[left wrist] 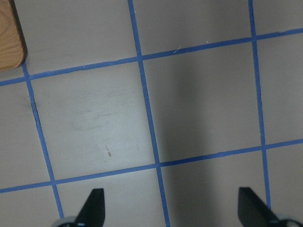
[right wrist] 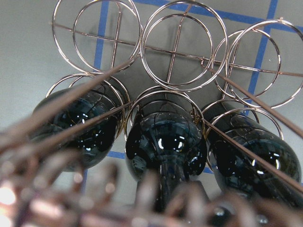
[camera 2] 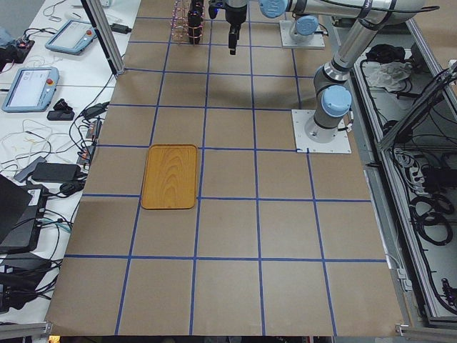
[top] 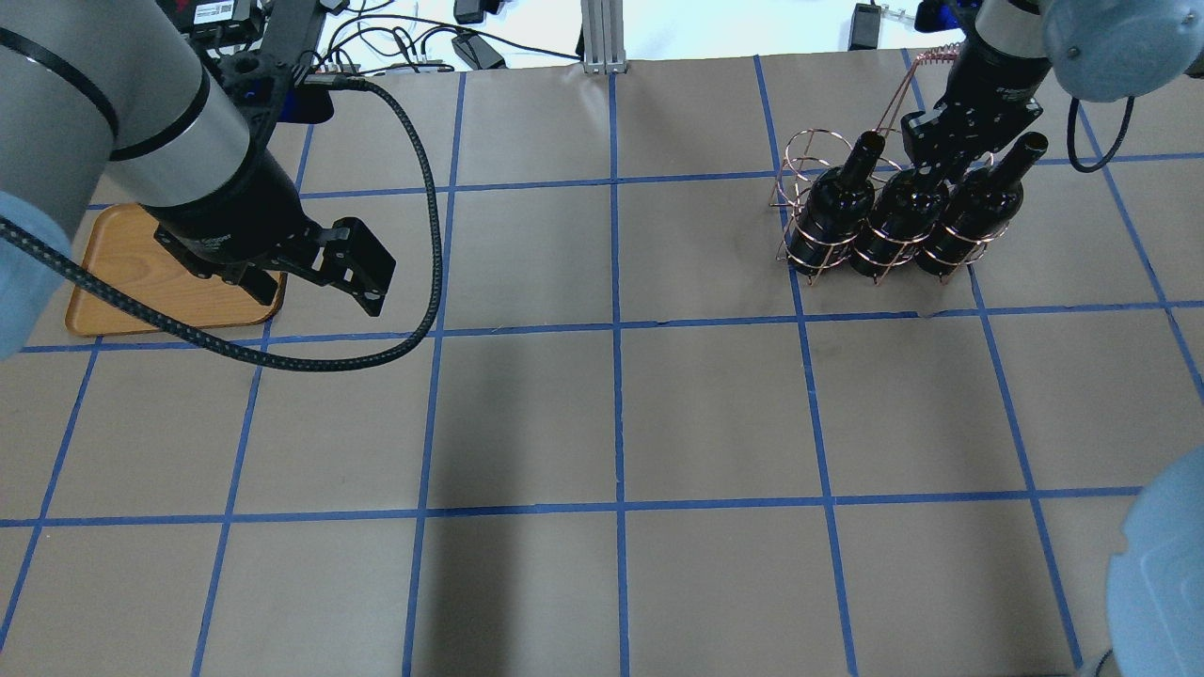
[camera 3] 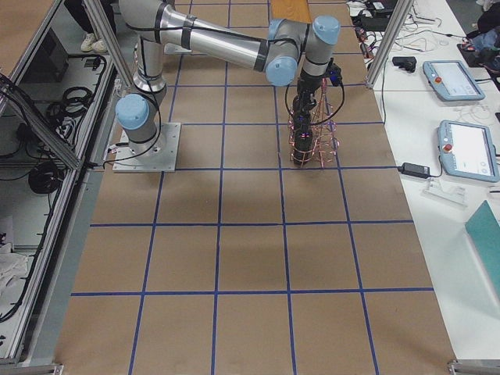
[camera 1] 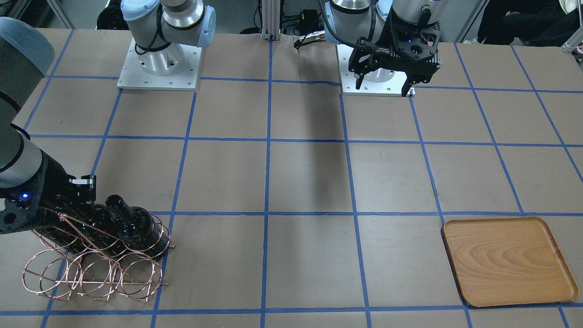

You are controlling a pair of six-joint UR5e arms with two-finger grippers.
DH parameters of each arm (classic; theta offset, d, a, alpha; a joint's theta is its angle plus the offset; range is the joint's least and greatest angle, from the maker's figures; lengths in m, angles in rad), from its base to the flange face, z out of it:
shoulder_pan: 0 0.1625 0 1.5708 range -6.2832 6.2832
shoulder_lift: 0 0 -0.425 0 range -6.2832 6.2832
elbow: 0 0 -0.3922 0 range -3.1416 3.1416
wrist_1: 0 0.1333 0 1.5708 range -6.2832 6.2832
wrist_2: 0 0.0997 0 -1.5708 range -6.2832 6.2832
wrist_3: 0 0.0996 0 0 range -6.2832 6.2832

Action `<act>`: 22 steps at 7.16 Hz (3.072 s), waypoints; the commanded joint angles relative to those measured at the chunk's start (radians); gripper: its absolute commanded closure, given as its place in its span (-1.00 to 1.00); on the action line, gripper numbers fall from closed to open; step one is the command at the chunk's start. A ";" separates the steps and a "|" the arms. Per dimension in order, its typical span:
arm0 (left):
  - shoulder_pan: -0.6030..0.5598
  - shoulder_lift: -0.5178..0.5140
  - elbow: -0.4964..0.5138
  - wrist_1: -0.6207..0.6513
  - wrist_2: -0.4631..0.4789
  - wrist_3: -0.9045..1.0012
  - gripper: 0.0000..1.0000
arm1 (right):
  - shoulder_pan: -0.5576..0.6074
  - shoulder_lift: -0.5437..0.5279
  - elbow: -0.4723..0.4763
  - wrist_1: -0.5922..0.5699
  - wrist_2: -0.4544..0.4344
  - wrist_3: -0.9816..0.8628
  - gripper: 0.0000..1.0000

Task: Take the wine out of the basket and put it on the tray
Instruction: 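Lower the right gripper onto the middle dark bottle and close, then lift the dark bottle out of the rack with the right gripper, then carry the bottle toward the table center and stand it upright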

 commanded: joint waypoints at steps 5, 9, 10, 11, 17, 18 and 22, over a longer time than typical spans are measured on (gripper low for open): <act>0.000 0.000 0.000 0.002 0.000 0.000 -1.00 | 0.000 -0.155 -0.109 0.281 -0.012 -0.002 1.00; 0.000 0.000 0.000 0.000 0.000 0.002 -1.00 | 0.037 -0.268 -0.109 0.463 -0.009 0.048 1.00; 0.000 0.000 0.000 0.000 0.000 0.002 -1.00 | 0.113 -0.262 -0.108 0.483 0.003 0.173 1.00; 0.000 0.000 0.000 0.000 0.000 0.002 -1.00 | 0.200 -0.249 -0.106 0.478 0.024 0.306 1.00; 0.008 0.003 0.002 0.000 0.001 0.009 -1.00 | 0.615 -0.027 -0.085 0.134 0.083 0.904 1.00; 0.009 0.005 0.002 0.000 0.003 0.012 -1.00 | 0.644 -0.019 -0.059 0.110 0.084 0.938 1.00; 0.015 0.011 0.008 -0.003 0.034 0.023 -1.00 | 0.687 -0.028 0.016 0.112 0.143 1.003 1.00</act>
